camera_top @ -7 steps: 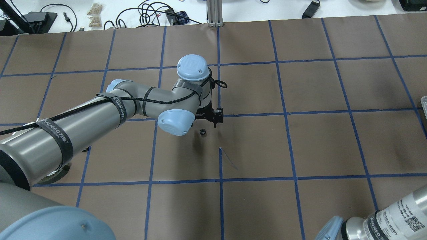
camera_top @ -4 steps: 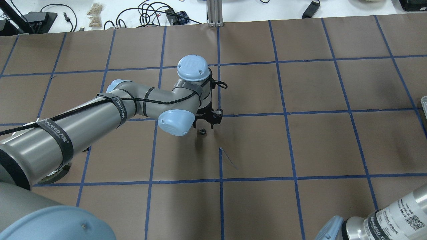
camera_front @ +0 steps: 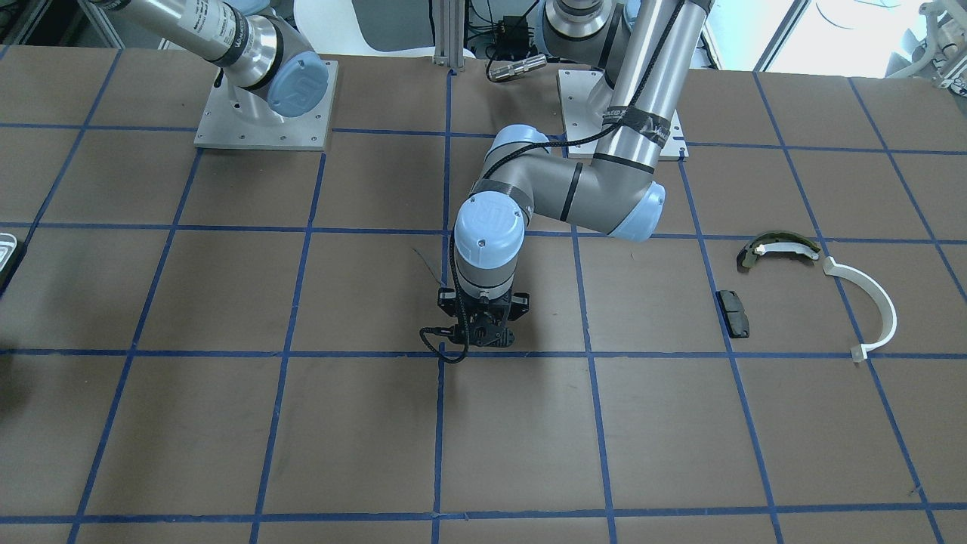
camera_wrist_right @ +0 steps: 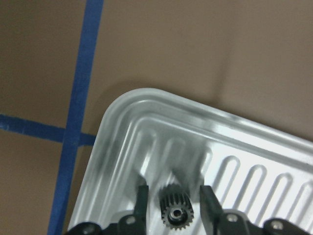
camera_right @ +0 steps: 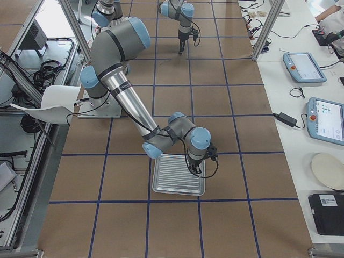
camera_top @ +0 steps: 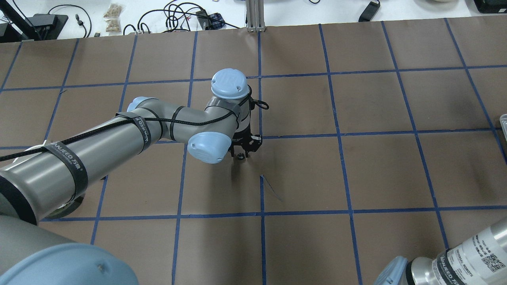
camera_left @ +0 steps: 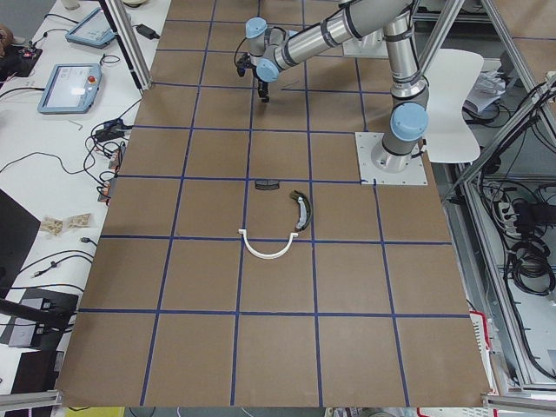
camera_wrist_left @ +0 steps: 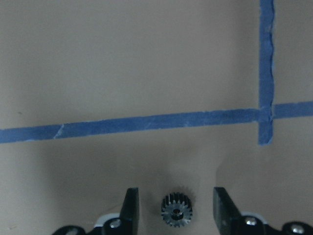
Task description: Place bearing gear from tray to pile
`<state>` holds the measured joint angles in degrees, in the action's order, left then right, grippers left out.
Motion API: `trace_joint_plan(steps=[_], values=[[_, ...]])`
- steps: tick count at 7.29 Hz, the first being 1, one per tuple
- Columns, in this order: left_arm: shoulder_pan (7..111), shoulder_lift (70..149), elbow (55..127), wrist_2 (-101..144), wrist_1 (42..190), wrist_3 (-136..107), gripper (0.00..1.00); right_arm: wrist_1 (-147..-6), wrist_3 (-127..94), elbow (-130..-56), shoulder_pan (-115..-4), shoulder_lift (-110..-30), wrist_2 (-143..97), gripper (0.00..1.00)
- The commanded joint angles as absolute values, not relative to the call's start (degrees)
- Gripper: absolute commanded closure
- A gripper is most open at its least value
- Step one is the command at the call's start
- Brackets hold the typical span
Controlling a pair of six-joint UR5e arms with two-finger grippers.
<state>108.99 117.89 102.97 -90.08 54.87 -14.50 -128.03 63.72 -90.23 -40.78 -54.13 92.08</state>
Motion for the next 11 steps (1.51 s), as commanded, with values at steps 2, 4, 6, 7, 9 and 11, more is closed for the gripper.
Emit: trace_joint_plan(steps=[2, 4, 6, 7, 9, 11], values=[[108.81, 117.60, 103.02, -90.09, 54.84, -13.63, 1.00, -127.10, 63.11, -89.74, -40.78, -53.96, 94.90, 0.99], [106.80, 115.85, 102.39, -90.35, 55.10, -13.36, 1.00, -124.46, 62.58, -89.65, -41.04, -55.97, 95.19, 1.00], [97.87, 114.18, 98.99, -91.74, 62.52, -2.98, 1.00, -115.98, 54.10, -90.17, -44.01, -63.42, 95.01, 1.00], [92.43, 113.30, 95.31, -91.93, 68.93, 0.93, 1.00, -114.62, 51.88, -90.18, -48.30, -66.50, 95.27, 1.00], [81.70, 112.68, 87.93, -92.19, 81.24, 14.09, 1.00, -108.23, 38.83, -91.75, -58.22, -71.18, 95.10, 1.00], [75.35, 112.76, 87.45, -99.46, 82.01, 23.58, 1.00, -108.98, 22.42, -96.83, -69.90, -72.06, 94.13, 1.00]])
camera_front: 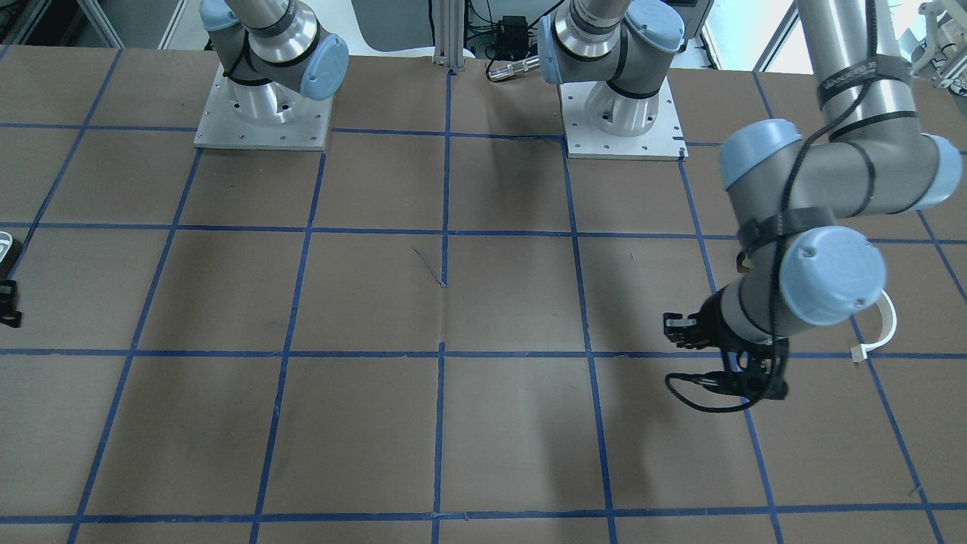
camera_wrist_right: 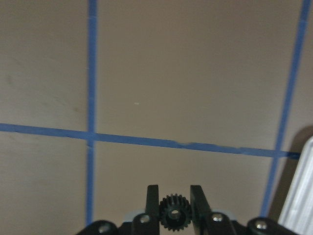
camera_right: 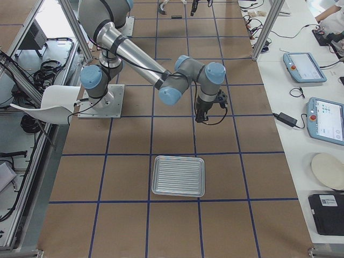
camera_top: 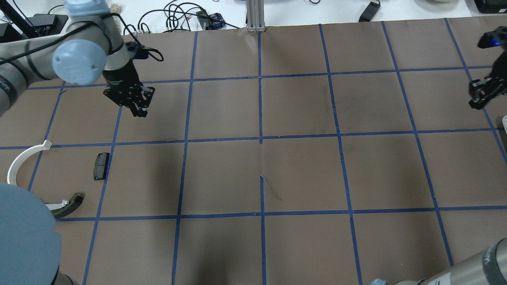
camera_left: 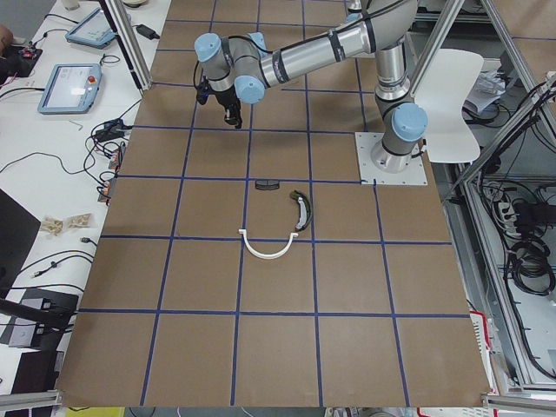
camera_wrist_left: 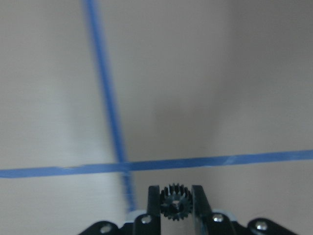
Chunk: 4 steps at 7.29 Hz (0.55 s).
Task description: Place bearing gear from tray to pile
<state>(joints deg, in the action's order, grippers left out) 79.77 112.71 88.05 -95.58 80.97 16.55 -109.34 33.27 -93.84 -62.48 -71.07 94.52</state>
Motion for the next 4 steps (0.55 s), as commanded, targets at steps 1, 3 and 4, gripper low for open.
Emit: trace_joint_plan(steps=[1, 3, 4], values=[[71.49, 113.02, 87.71, -99.49, 81.04, 27.91, 1.00, -108.98, 14.15, -98.07, -76.23, -72.85, 92.30, 1.00], [64.72, 113.90, 88.41, -99.58, 80.95, 36.96, 1.00, -109.33, -10.22, -98.61, -92.11, -74.88, 89.48, 1.00], [61.21, 113.91, 90.51, -99.58, 78.25, 40.74, 1.00, -114.21, -25.42, -98.96, -100.55, -73.66, 89.56, 1.00]])
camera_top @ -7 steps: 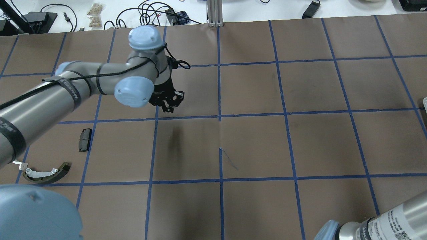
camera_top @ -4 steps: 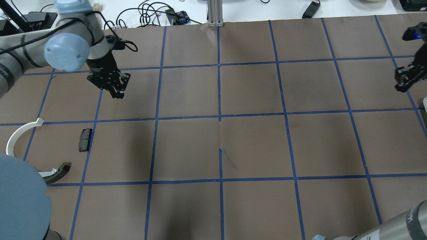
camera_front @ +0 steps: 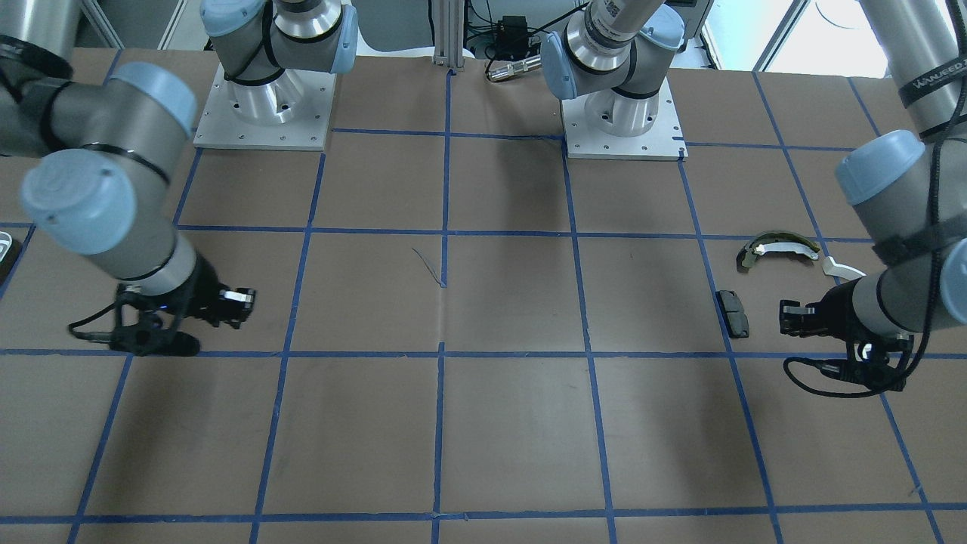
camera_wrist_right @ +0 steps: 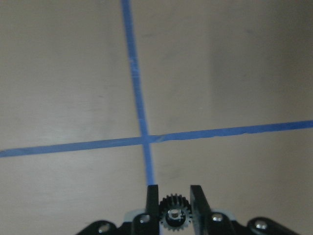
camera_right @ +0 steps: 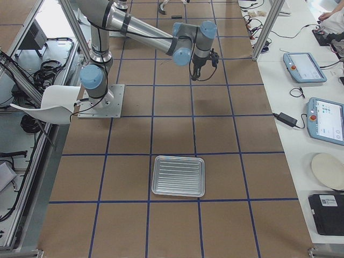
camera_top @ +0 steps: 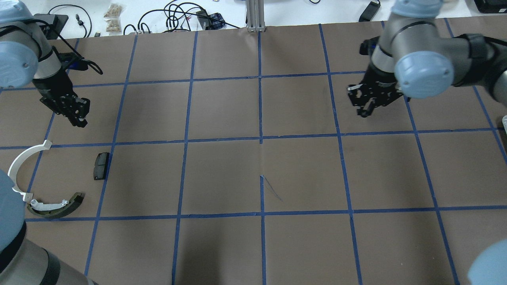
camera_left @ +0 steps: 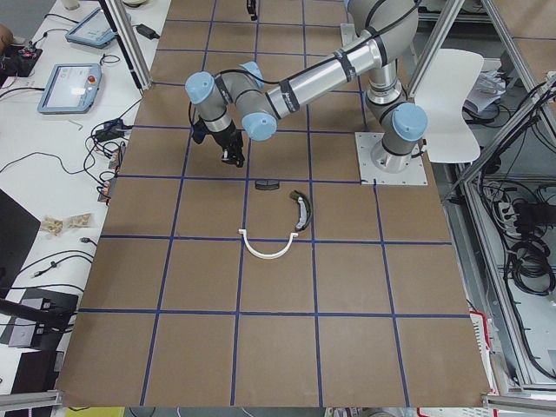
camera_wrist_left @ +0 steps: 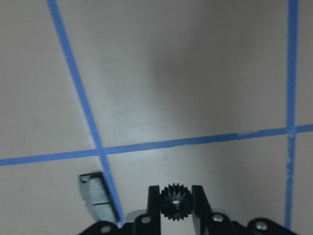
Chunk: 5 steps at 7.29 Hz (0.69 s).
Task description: Place bearing gear from tray to pile
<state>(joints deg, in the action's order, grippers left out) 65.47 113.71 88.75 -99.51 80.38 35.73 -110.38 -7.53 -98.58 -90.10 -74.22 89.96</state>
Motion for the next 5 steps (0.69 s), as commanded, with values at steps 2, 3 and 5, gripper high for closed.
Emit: trace_joint_plan(steps=[2, 3, 5], values=[[57.66, 113.47, 96.47, -99.75, 70.44, 45.79, 1.00, -122.56, -42.38, -98.88, -112.80, -67.62, 89.56, 1.00], [57.66, 113.29, 99.46, -99.49, 67.09, 45.62, 1.00, -124.26, -46.10, -98.79, -116.07, -65.93, 88.78, 1.00], [57.74, 112.85, 101.68, -99.06, 65.66, 45.70, 1.00, -124.89, -46.50, -99.23, -117.69, -64.87, 84.64, 0.81]])
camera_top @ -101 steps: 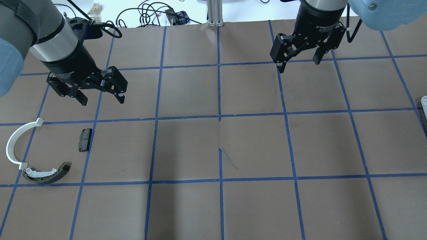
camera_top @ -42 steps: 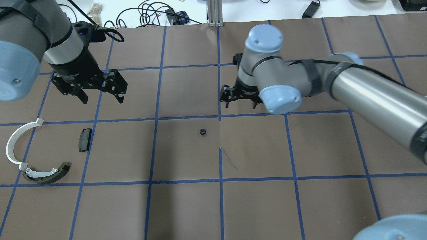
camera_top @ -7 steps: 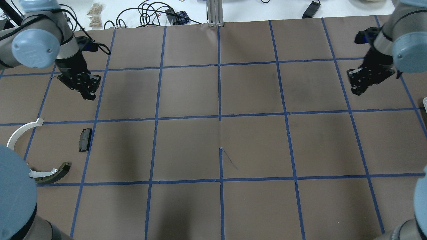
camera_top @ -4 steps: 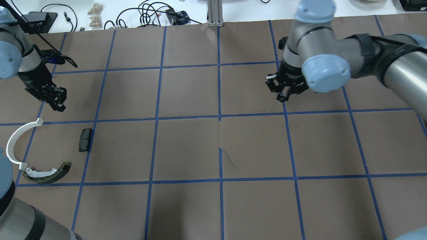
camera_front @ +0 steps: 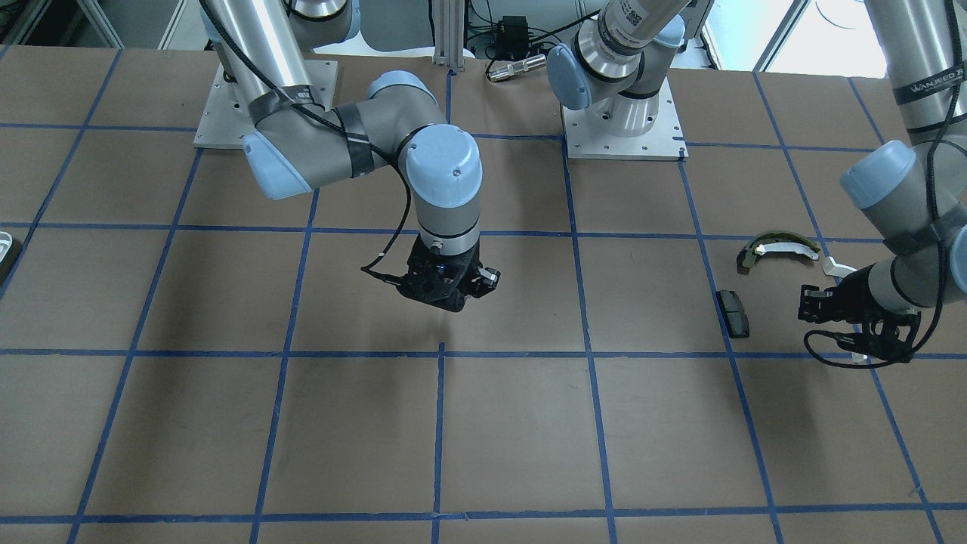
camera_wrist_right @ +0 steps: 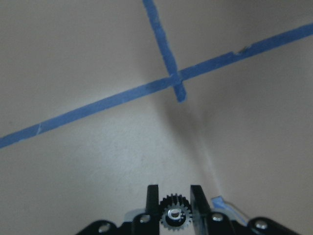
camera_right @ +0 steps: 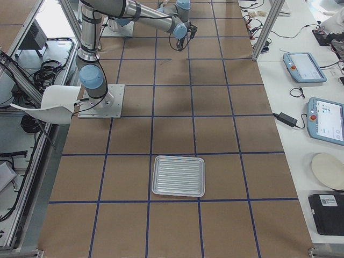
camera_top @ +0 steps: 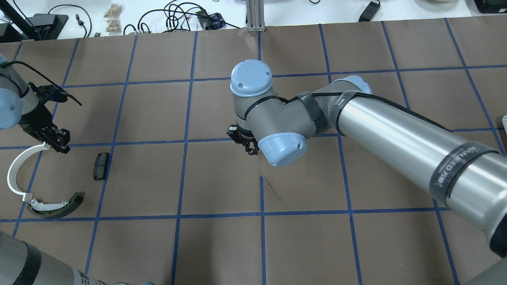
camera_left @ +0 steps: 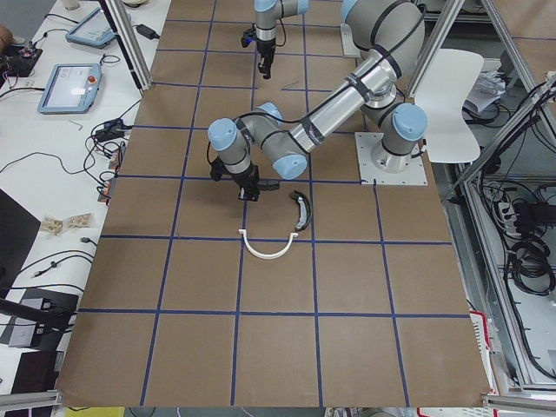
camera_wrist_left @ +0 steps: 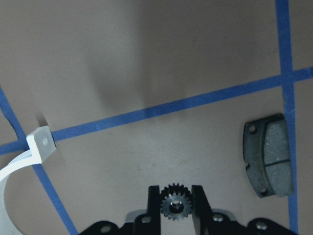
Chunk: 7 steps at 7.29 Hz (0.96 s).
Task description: Place bearing gear from tray to pile
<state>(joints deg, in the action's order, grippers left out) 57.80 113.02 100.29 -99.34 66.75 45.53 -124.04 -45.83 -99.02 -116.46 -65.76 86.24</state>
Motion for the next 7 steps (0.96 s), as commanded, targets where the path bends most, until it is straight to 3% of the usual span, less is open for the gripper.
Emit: trace_joint_plan(steps=[1, 2, 5, 6, 7], values=[[57.74, 112.94, 102.21, -99.23, 65.65, 45.70, 1.00, -127.24, -46.49, -99.14, -117.60, -64.25, 85.33, 0.18], [57.74, 112.94, 103.26, -99.05, 65.65, 45.62, 1.00, -132.05, -45.97, -98.97, -116.99, -64.42, 85.86, 0.00], [57.66, 112.76, 105.29, -99.23, 65.22, 45.79, 1.00, -126.69, -30.31, -98.09, -108.05, -69.41, 87.98, 0.00], [57.74, 112.76, 105.29, -99.32, 65.21, 45.88, 0.72, -123.87, -22.32, -97.91, -103.93, -72.22, 89.98, 0.00], [57.74, 112.68, 105.29, -99.14, 65.21, 45.88, 0.52, -122.10, -14.49, -97.74, -99.62, -73.55, 94.26, 0.00]])
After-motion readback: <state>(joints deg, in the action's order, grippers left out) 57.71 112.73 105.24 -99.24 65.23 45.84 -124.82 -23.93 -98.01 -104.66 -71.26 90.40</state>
